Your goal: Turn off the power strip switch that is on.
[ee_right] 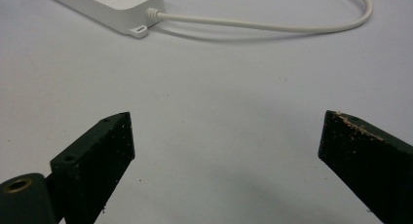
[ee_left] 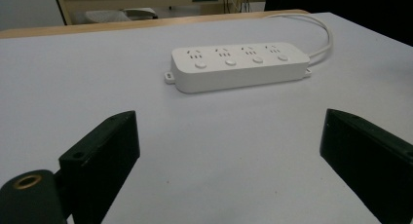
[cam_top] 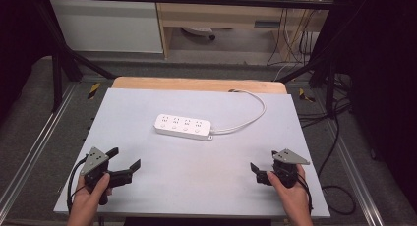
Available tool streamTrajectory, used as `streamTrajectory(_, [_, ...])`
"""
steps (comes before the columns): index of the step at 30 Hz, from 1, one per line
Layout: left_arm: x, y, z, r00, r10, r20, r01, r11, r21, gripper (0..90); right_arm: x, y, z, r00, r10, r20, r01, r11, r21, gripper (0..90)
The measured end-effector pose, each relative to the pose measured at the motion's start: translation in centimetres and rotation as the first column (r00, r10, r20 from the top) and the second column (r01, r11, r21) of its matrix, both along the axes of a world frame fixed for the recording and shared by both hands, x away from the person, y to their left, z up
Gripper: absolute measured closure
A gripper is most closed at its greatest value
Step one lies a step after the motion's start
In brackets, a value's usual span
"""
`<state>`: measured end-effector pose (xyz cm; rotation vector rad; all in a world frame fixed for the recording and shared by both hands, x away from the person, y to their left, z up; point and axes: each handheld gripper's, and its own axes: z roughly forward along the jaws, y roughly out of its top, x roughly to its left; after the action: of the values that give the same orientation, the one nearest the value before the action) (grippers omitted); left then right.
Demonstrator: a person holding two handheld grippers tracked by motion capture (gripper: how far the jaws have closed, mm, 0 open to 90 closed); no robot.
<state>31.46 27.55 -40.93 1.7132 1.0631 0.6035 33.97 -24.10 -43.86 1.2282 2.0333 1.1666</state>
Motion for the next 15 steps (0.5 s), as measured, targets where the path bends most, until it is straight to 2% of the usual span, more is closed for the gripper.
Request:
streamTrajectory(7, [-0.2, -0.4, 0.1, 0.9997, -0.023, -0.001, 0.023, 0.9997, -0.004, 7.1, -0.2, 0.3, 0.0, 1.0000, -0.007, -0.001, 0.007, 0.9999, -0.008, 4.6])
streamTrajectory(10, [-0.1, -0.5, 0.3, 1.0000, -0.007, 0.005, 0.007, 0.9999, -0.010, 7.1, -0.2, 0.5, -0.1, 0.9999, -0.010, -0.010, 0.010, 0.9999, -0.010, 4.4])
streamTrajectory(12, [0.2, -0.6, 0.7, 0.9996, 0.029, 0.002, -0.029, 0.9995, -0.011, 8.4, -0.1, 0.7, 0.0, 1.0000, -0.001, -0.008, 0.001, 0.9999, -0.015, 4.0])
streamTrajectory(15, [1.0, -1.1, 1.9, 0.9999, 0.011, 0.012, -0.011, 0.9999, -0.008, 8.6, 0.0, 1.0, 0.1, 1.0000, -0.002, -0.001, 0.002, 0.9997, -0.025, 4.1])
